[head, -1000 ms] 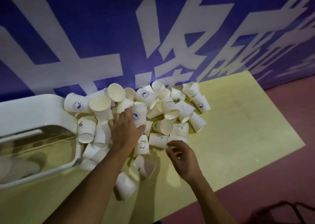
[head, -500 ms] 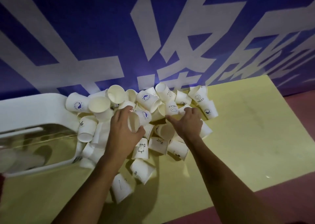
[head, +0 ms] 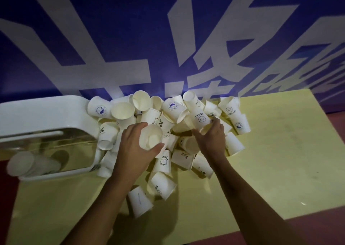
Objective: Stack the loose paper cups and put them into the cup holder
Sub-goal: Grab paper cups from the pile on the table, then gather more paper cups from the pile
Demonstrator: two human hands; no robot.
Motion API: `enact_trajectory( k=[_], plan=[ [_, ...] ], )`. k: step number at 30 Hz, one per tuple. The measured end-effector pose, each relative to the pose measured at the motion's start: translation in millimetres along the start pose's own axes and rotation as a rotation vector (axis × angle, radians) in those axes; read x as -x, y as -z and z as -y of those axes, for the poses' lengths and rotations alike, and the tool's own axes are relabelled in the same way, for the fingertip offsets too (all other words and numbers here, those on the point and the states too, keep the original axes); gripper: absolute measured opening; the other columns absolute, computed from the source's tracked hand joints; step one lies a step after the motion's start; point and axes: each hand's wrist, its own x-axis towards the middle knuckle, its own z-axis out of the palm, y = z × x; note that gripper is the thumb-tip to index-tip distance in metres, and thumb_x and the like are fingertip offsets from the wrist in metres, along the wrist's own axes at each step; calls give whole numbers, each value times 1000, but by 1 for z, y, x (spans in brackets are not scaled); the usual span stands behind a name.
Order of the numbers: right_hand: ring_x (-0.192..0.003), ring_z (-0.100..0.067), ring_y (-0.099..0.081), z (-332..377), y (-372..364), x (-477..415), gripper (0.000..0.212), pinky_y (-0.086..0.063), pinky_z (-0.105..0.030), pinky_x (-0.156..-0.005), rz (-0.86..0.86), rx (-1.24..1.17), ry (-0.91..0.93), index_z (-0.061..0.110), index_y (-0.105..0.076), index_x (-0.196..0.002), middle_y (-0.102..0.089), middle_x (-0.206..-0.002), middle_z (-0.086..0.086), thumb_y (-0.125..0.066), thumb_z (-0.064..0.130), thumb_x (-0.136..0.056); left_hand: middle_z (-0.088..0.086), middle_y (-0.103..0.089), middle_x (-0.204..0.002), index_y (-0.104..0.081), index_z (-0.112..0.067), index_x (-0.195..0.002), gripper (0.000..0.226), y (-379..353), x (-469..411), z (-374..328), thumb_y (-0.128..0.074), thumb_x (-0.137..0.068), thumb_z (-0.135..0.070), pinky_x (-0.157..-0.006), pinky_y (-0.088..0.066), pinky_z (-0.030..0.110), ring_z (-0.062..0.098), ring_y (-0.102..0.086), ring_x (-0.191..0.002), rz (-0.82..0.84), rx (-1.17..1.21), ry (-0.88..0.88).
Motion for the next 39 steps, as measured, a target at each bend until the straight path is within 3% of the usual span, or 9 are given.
enact_trajectory(
  k=[5,8,10,13,18,22,27,32,39],
  plan=[
    [-117,-26,-56,6,21,32,86,-55,-49,-93,-19,-170,145,13,-43,-142,-53,-134,-5,-89,39,-74,-8,-57,-127,-59,-26,-128,68,18,10,12,-91,-71,-42,-97,-49,35,15,-52,-120,13,44,-12],
    [-109,-17,-57,19,32,57,85,-56,-43,-89,-22,-179,204,19,-47,-138,-52,-126,7,-91,45,-70,-10,-58,-124,-59,-24,-127,66,33,18,22,-92,-71,-40,-93,-41,9,4,-52,-113,21,84,-35],
    [-106,-11,-55,35,35,77,86,-53,-26,-86,3,-176,229,21,-49,-138,-53,-125,10,-91,49,-68,-10,-58,-124,-59,-23,-128,68,47,25,30,-91,-71,-42,-91,-40,9,3,-52,-113,28,100,-48],
    [-97,-1,-52,65,31,106,83,-41,-5,-76,44,-185,289,23,-52,-134,-55,-122,13,-91,51,-67,-10,-59,-125,-61,-22,-128,68,73,35,44,-91,-70,-45,-92,-48,26,9,-57,-114,24,123,-63],
    [-108,1,-54,122,-6,155,77,-52,-27,-80,132,-232,402,31,-51,-133,-51,-121,24,-88,55,-70,-14,-58,-127,-63,-25,-126,66,129,50,85,-89,-70,-46,-92,-46,18,2,-57,-116,30,180,-73],
    [-112,-4,-55,170,-50,194,73,-53,-34,-84,183,-272,454,29,-53,-133,-54,-123,23,-90,49,-72,-13,-58,-129,-62,-27,-128,68,182,61,131,-92,-69,-41,-93,-44,12,-1,-56,-116,-2,181,-54],
    [-107,-6,-57,222,-109,234,70,-52,-30,-80,235,-295,507,30,-55,-130,-55,-121,24,-89,49,-72,-14,-59,-126,-62,-25,-126,68,239,74,191,-93,-68,-39,-92,-36,1,-7,-53,-117,-63,170,-15],
    [-110,-9,-57,256,-153,262,71,-53,-35,-85,262,-295,507,28,-56,-130,-56,-120,22,-89,49,-70,-10,-60,-131,-64,-19,-128,71,276,76,239,-97,-66,-30,-96,-36,3,-7,-53,-118,-144,154,17],
    [-110,-8,-58,275,-174,276,72,-46,-16,-81,261,-298,503,24,-58,-130,-57,-123,24,-89,52,-71,-5,-61,-135,-66,-12,-131,66,293,60,267,-94,-73,-27,-101,-38,8,-7,-52,-126,-220,178,-44]
  ],
)
